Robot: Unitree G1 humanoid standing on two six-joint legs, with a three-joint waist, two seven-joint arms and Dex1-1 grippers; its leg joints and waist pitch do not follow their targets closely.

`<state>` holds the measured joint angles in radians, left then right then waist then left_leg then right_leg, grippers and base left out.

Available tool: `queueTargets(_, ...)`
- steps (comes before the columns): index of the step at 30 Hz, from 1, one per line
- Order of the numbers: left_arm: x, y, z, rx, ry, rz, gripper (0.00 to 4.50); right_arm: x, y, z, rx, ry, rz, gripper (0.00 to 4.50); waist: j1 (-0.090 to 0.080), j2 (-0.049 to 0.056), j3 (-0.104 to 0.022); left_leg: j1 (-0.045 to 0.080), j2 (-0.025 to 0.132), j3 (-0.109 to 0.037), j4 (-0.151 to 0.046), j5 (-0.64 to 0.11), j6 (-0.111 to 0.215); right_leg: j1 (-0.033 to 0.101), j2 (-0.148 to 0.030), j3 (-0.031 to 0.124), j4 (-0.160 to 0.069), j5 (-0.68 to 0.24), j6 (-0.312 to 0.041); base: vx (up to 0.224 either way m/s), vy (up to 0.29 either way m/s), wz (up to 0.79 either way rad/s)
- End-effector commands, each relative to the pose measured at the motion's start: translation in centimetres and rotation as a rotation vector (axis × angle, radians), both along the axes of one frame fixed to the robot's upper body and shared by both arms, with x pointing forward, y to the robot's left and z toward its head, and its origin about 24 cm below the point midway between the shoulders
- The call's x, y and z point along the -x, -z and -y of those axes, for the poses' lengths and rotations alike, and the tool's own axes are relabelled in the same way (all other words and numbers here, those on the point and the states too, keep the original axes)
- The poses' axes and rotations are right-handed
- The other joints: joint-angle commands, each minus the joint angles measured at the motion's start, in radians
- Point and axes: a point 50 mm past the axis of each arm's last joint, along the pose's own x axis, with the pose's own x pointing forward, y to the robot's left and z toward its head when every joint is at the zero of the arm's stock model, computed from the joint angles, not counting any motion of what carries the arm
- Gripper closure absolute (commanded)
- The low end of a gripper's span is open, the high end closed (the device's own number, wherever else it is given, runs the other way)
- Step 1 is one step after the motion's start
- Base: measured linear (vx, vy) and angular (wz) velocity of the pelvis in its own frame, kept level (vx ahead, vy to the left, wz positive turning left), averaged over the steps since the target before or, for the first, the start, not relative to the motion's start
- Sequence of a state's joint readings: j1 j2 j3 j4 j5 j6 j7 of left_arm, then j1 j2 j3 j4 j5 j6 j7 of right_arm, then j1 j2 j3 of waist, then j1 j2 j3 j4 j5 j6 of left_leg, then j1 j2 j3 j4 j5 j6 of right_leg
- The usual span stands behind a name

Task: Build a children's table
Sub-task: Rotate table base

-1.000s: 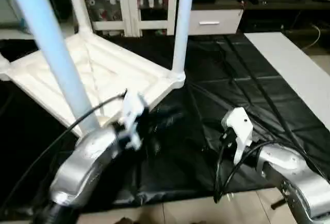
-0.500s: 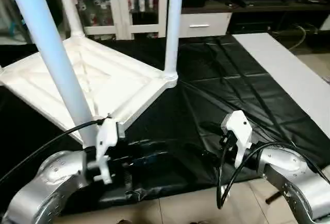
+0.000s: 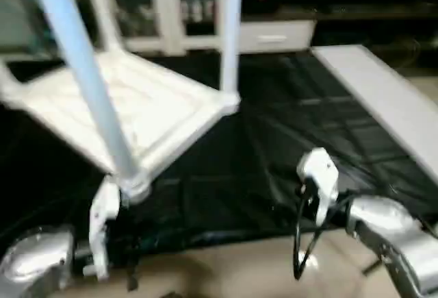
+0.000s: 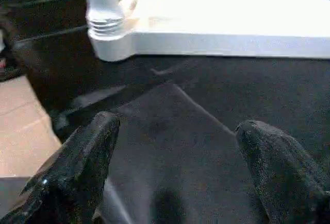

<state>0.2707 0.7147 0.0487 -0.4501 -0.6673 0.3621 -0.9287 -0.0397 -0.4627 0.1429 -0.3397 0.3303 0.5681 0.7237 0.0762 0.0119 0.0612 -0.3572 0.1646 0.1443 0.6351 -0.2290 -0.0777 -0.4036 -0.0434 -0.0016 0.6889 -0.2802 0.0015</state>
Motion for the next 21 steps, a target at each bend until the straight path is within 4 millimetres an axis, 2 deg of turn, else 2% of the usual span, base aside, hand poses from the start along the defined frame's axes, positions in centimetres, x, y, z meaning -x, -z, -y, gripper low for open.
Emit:
queueTargets(1, -0.3, -0.5, -0.8, -0.026, -0.059, 0.045, 3.48, -0.3, -0.5, 0.1, 0.002, 0.011, 0.028, 0.46, -0.014, 0.015, -0.030, 0.054, 0.056, -0.003, -0.101, -0.392, -0.035, -0.013, -0.038, 0.038, -0.137, -0.304, -0.151, -0.116, -0.047, 0.31)
queueTargets(2, -0.4, -0.6, -1.2, -0.030, -0.110, 0.058, 3.48, -0.4, -0.5, 0.1, 0.000, 0.015, 0.031, 0.46, -0.022, 0.005, -0.022, 0.042, 0.054, 0.001, -0.105, -0.455, -0.045, -0.004, -0.043, 0.037, -0.146, -0.371, -0.140, 0.000, 0.000, 0.00)
queueTargets(3, -0.9, -0.5, -1.7, -0.043, -0.200, 0.076, 3.48, -0.6, -0.5, 0.1, -0.002, 0.030, 0.038, 0.46, -0.021, 0.002, -0.018, 0.038, 0.052, -0.004, -0.109, -0.487, -0.054, -0.001, -0.056, 0.039, -0.154, -0.466, -0.108, 0.000, 0.000, 0.00)
queueTargets(4, -1.0, -0.5, -1.7, -0.046, -0.217, 0.081, 3.48, -0.6, -0.5, 0.1, -0.002, 0.033, 0.040, 0.46, -0.022, 0.004, -0.017, 0.040, 0.052, -0.006, -0.109, -0.501, -0.058, -0.002, -0.060, 0.039, -0.160, -0.501, -0.093, 0.000, 0.000, 0.00)
queueTargets(5, -1.5, -0.4, -2.0, -0.044, -0.285, 0.099, 3.48, -0.8, -0.5, 0.1, -0.005, 0.047, 0.045, 0.46, -0.028, 0.000, -0.020, 0.037, 0.050, -0.012, -0.112, -0.497, -0.057, 0.005, -0.066, 0.038, -0.167, -0.531, -0.068, 0.000, 0.000, 0.00)
queueTargets(6, -2.0, -0.4, -2.2, -0.017, -0.356, 0.112, 3.48, -1.0, -0.5, 0.1, -0.011, 0.063, 0.049, 0.46, -0.029, 0.001, -0.024, 0.036, 0.050, -0.013, -0.113, -0.483, -0.057, 0.008, -0.069, 0.039, -0.168, -0.523, -0.062, 0.000, 0.000, 0.00)
queueTargets(7, -2.0, -0.4, -2.2, -0.017, -0.356, 0.112, 3.48, -1.0, -0.5, 0.1, -0.011, 0.063, 0.049, 0.46, -0.036, 0.002, -0.032, 0.027, 0.051, -0.016, -0.120, -0.440, -0.056, 0.024, -0.071, 0.036, -0.165, -0.458, -0.068, 0.000, 0.000, 0.00)
queueTargets(8, -2.2, -0.4, -2.3, -0.006, -0.390, 0.118, 3.48, -1.1, -0.5, 0.1, -0.013, 0.069, 0.050, 0.46, -0.038, -0.003, -0.038, 0.015, 0.053, -0.017, -0.126, -0.385, -0.050, 0.035, -0.069, 0.034, -0.156, -0.363, -0.076, 0.000, 0.000, 0.00)
queueTargets(9, -2.9, -0.2, -2.8, 0.023, -0.494, 0.131, 3.30, -1.2, -0.4, 0.1, -0.012, 0.068, 0.050, 0.46, -0.042, -0.005, -0.040, 0.007, 0.055, -0.018, -0.129, -0.354, -0.047, 0.041, -0.069, 0.033, -0.148, -0.305, -0.086, 0.000, 0.000, 0.00)
queueTargets(10, -3.0, 0.0, -3.0, 0.016, -0.522, 0.127, 3.19, -1.2, -0.4, 0.0, -0.011, 0.067, 0.051, 0.46, -0.048, -0.002, -0.037, 0.005, 0.054, -0.016, -0.131, -0.350, -0.047, 0.043, -0.067, 0.029, -0.149, -0.271, -0.100, 0.000, 0.000, 0.00)
queueTargets(11, -3.0, 0.4, -3.3, -0.001, -0.540, 0.109, 3.19, -1.2, -0.4, 0.0, -0.009, 0.065, 0.052, 0.46, -0.051, -0.004, -0.039, 0.015, 0.054, -0.012, -0.127, -0.379, -0.043, 0.036, -0.068, 0.028, -0.155, -0.298, -0.102, 0.000, 0.000, 0.00)
queueTargets(13, -2.9, 0.6, -3.5, -0.030, -0.549, 0.112, 3.02, -1.2, -0.4, 0.0, -0.009, 0.063, 0.052, 0.46, -0.059, -0.013, -0.036, 0.004, 0.051, -0.014, -0.129, -0.389, -0.039, 0.041, -0.073, 0.029, -0.160, -0.357, -0.086, 0.000, 0.000, 0.00)
queueTargets(15, -2.9, 1.0, -4.1, -0.072, -0.587, 0.121, 2.74, -1.3, -0.3, 0.0, -0.006, 0.062, 0.055, 0.46, -0.061, -0.015, -0.039, 0.007, 0.053, -0.015, -0.125, -0.388, -0.037, 0.038, -0.079, 0.028, -0.165, -0.388, -0.070, 0.000, 0.000, 0.00)
queueTargets(16, -3.0, 1.1, -4.3, -0.084, -0.601, 0.123, 2.74, -1.4, -0.3, 0.1, -0.003, 0.062, 0.056, 0.46, -0.060, -0.017, -0.043, 0.008, 0.054, -0.014, -0.123, -0.364, -0.031, 0.036, -0.080, 0.031, -0.163, -0.361, -0.074, 0.000, 0.000, 0.00)
queueTargets(19, -2.9, 1.2, -4.6, -0.088, -0.600, 0.108, 2.39, -1.5, -0.3, 0.2, 0.002, 0.062, 0.060, 0.46, -0.060, -0.018, -0.046, 0.014, 0.056, -0.004, -0.119, -0.332, -0.018, 0.030, -0.070, 0.032, -0.155, -0.242, -0.119, 0.000, 0.000, 0.00)
queueTargets(21, -2.6, 1.2, -4.7, -0.084, -0.586, 0.095, 2.32, -1.5, -0.3, 0.3, 0.004, 0.062, 0.061, 0.46, -0.060, -0.018, -0.047, 0.014, 0.055, -0.002, -0.117, -0.336, -0.013, 0.029, -0.071, 0.032, -0.155, -0.257, -0.128, 0.033, -0.019, 0.01)
